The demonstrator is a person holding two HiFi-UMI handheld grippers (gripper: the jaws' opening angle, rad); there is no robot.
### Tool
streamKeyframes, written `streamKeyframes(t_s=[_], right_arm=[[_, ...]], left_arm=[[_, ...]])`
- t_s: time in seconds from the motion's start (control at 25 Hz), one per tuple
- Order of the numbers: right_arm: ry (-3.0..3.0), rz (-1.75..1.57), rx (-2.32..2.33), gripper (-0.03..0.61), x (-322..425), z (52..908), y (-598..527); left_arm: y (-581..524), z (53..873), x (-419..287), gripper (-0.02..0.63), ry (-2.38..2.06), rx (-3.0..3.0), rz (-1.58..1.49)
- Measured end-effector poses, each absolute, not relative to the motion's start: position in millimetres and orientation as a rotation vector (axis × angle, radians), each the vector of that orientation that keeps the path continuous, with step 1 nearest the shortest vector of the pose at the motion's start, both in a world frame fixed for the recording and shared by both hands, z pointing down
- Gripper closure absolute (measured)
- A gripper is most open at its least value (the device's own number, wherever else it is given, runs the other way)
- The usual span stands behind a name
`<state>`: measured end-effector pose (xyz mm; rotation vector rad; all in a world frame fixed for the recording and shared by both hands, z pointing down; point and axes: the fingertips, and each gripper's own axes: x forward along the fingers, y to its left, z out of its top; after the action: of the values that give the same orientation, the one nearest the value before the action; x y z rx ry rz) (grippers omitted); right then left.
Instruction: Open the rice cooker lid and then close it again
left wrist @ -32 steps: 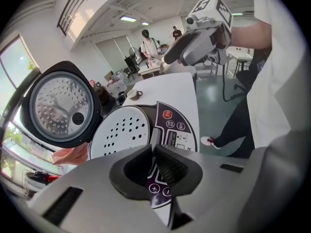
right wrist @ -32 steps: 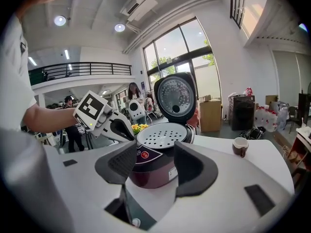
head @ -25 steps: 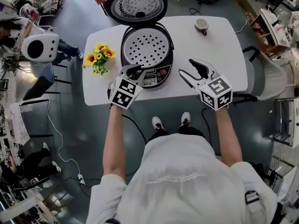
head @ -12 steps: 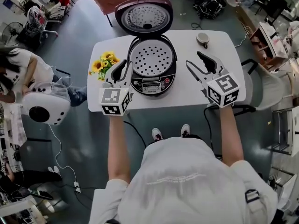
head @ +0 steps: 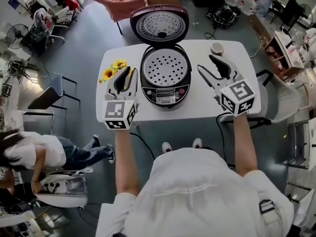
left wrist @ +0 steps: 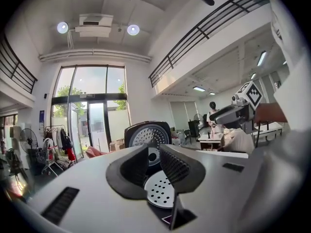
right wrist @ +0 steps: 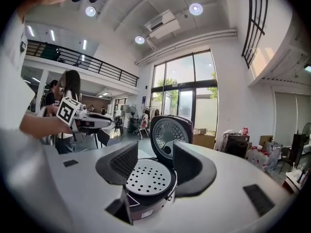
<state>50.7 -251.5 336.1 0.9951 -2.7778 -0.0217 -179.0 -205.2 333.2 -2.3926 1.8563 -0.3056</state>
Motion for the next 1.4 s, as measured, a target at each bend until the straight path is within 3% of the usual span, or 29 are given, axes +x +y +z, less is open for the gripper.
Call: streamKeyframes(t_s=[1.4], right_arm=[[-2.587, -0.024, 1.147, 0.348, 4.7, 346.7, -219.4]], left_arm=[[-199.9, 379.1, -208.9, 0.527, 1.662, -2.608, -0.33]])
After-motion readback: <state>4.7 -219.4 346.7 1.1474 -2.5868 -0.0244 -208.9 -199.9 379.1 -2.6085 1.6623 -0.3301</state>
